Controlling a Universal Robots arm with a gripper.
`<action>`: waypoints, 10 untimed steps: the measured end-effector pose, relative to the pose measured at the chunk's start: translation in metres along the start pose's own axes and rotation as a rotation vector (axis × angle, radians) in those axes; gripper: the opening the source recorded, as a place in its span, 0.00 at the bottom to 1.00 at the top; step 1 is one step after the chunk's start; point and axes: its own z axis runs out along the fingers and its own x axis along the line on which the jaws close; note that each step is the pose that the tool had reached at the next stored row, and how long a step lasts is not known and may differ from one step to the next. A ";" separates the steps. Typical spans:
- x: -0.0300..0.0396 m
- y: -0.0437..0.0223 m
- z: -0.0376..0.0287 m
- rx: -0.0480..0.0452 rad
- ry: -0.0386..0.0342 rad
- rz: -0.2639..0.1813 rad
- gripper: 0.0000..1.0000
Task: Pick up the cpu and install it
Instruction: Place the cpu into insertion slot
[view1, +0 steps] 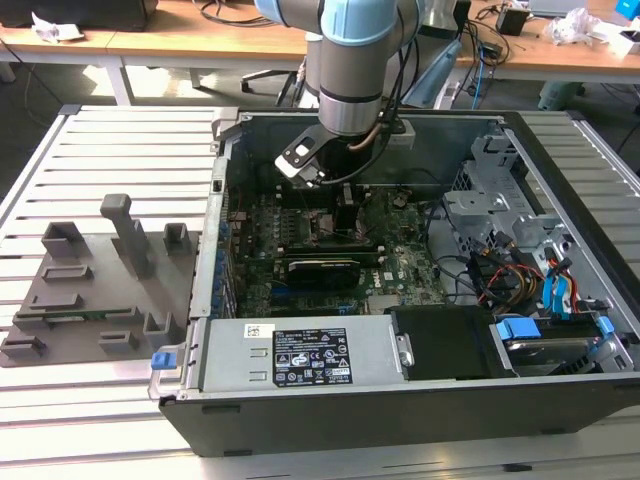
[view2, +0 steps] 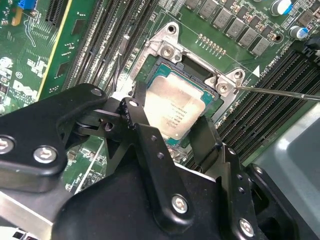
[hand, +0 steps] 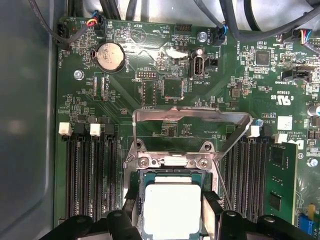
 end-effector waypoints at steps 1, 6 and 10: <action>0.0000 0.0000 0.0000 0.0000 -0.0002 0.000 0.62; -0.0004 0.0000 -0.0048 0.0002 -0.0128 0.000 0.62; -0.0011 0.0000 -0.0126 0.0001 -0.0188 0.000 0.62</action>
